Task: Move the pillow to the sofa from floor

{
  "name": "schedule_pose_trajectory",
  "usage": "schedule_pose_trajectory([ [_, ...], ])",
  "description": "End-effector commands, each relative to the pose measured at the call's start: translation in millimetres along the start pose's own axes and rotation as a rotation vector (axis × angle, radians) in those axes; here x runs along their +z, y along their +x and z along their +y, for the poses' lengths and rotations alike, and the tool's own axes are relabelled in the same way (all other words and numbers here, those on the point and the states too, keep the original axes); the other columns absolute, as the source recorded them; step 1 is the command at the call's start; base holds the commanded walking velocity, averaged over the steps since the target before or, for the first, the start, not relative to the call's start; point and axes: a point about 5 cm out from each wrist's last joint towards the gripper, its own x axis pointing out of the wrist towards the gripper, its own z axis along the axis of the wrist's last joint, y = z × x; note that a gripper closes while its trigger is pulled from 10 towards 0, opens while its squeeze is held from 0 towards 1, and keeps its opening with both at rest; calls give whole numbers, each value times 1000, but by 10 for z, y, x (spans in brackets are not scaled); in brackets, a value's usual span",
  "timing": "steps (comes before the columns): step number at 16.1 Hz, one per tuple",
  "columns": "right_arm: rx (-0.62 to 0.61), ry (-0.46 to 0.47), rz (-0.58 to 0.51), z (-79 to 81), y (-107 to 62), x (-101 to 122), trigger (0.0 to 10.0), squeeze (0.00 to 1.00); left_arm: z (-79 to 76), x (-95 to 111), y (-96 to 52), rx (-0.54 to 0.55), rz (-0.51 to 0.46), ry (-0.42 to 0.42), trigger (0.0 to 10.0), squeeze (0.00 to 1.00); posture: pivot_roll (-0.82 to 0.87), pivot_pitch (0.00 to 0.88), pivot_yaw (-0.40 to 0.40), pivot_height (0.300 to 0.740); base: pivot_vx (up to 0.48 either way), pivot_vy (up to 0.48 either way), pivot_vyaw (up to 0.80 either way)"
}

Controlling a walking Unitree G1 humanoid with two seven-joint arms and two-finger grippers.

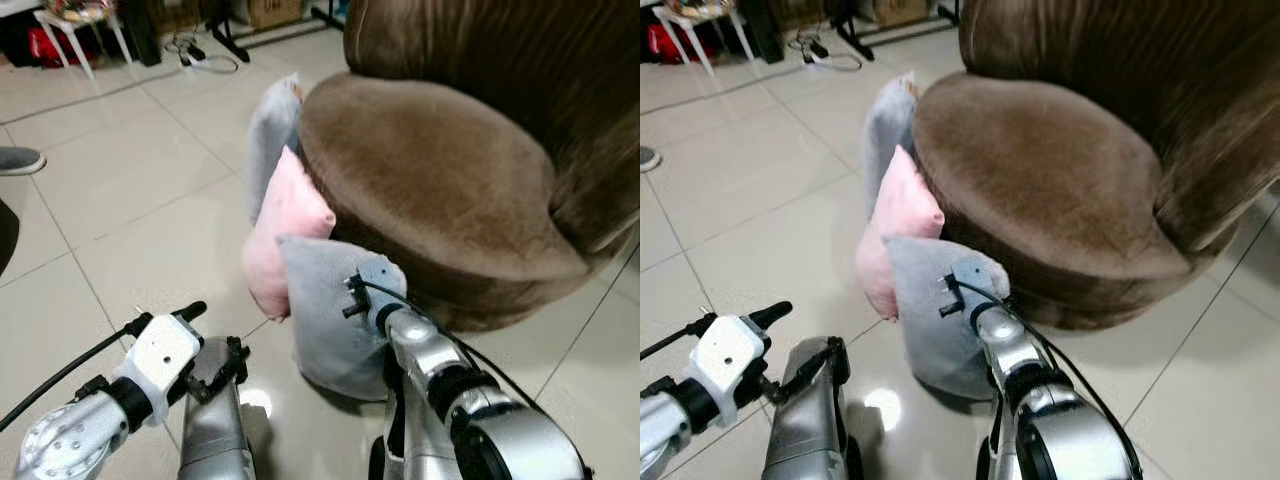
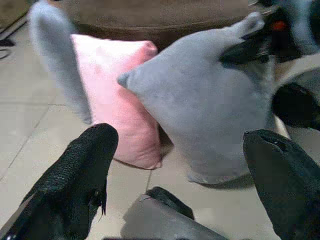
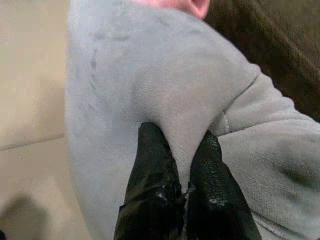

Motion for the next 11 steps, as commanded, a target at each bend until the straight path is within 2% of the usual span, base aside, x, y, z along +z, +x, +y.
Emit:
schedule_pose_trajectory([
  [1,7,22,-94,-48,-3,167,0,0,57,18,35,47,-17,-6,10000,0,71,0,-27,466,0,0,0],
  [3,-37,80,-255,-246,-171,391,0,0,126,58,193,150,-83,-88,10000,0,7,0,-11,466,0,0,0],
  [5,-123,157,-394,-435,-411,646,0,0,136,81,307,200,-110,-107,10000,0,-23,0,0,466,0,0,0],
  [6,-173,253,-475,-558,-603,846,1529,0,151,121,375,231,-132,-113,10000,0,-27,0,-3,466,0,0,0],
  [7,-208,274,-629,-690,-864,1193,10000,0,184,199,422,262,-163,-103,10000,0,-22,0,-12,466,0,0,0],
  [9,-312,262,-873,-941,-1270,1775,10000,0,263,319,453,293,-211,-85,10000,0,-35,0,5,471,0,0,0],
  [10,-335,258,-918,-994,-1355,1885,10000,0,275,337,460,298,-219,-82,10000,0,-40,0,15,476,0,0,0],
  [11,-396,252,-992,-1133,-1517,2141,10000,0,298,383,497,296,-236,-70,10000,0,-40,0,24,486,0,0,0],
])
